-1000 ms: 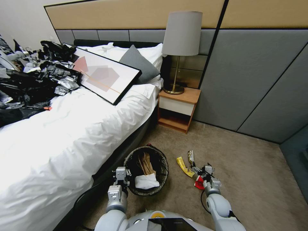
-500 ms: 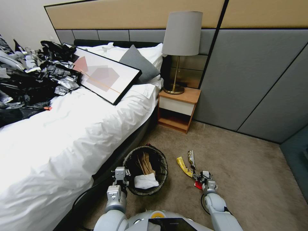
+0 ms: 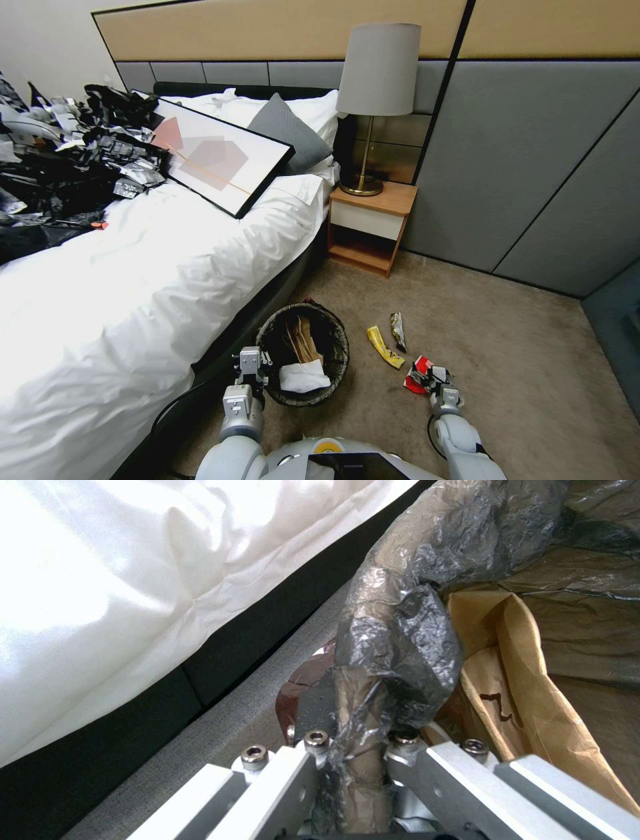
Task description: Pick up the trash bin, then pick up the garbage from the floor and place it into the trash bin.
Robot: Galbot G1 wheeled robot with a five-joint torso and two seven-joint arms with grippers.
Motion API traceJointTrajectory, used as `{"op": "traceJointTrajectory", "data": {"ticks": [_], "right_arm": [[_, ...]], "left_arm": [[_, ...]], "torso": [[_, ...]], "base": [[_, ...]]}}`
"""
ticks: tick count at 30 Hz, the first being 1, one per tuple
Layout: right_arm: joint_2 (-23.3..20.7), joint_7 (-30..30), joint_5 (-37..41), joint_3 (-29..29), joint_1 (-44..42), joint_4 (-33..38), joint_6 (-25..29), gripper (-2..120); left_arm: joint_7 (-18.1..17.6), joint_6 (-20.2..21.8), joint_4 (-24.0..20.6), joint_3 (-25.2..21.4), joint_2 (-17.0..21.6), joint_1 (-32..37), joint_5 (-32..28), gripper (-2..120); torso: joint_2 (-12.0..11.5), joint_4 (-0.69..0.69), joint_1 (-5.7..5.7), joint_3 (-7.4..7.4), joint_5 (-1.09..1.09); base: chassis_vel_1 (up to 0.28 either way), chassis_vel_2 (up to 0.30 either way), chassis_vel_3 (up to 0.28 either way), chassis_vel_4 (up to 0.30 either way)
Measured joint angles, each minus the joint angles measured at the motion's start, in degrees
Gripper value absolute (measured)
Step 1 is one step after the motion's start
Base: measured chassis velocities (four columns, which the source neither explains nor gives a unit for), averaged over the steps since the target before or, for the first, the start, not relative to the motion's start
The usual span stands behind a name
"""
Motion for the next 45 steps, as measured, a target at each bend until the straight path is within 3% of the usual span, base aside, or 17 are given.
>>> {"op": "traceJointTrajectory", "data": {"ticks": [9,30,45], "right_arm": [[0.9,-0.97,-0.64,-0.82,1.06,-4.16,1.97,96],[0.92,-1.77,-2.1,-1.02,2.39,-7.37,3.95,42],[0.69,-1.56,-2.44,-0.99,2.35,-6.54,4.25,16]], "left_arm": [[-0.01,-0.04,0.0,0.18,-0.08,0.04,0.14,0],[-0.07,-0.11,0.36,0.3,-0.11,0.09,0.35,0],[-0.07,-0.14,0.22,0.4,-0.02,0.27,0.57,0]], "torso": [[0.0,-0.01,0.0,0.0,-0.06],[0.01,0.01,-0.01,0.0,-0.01],[0.0,0.01,0.0,0.0,0.04]], "base": [[0.0,0.0,0.0,0.0],[0.0,0.0,0.0,0.0],[0.0,0.0,0.0,0.0]]}}
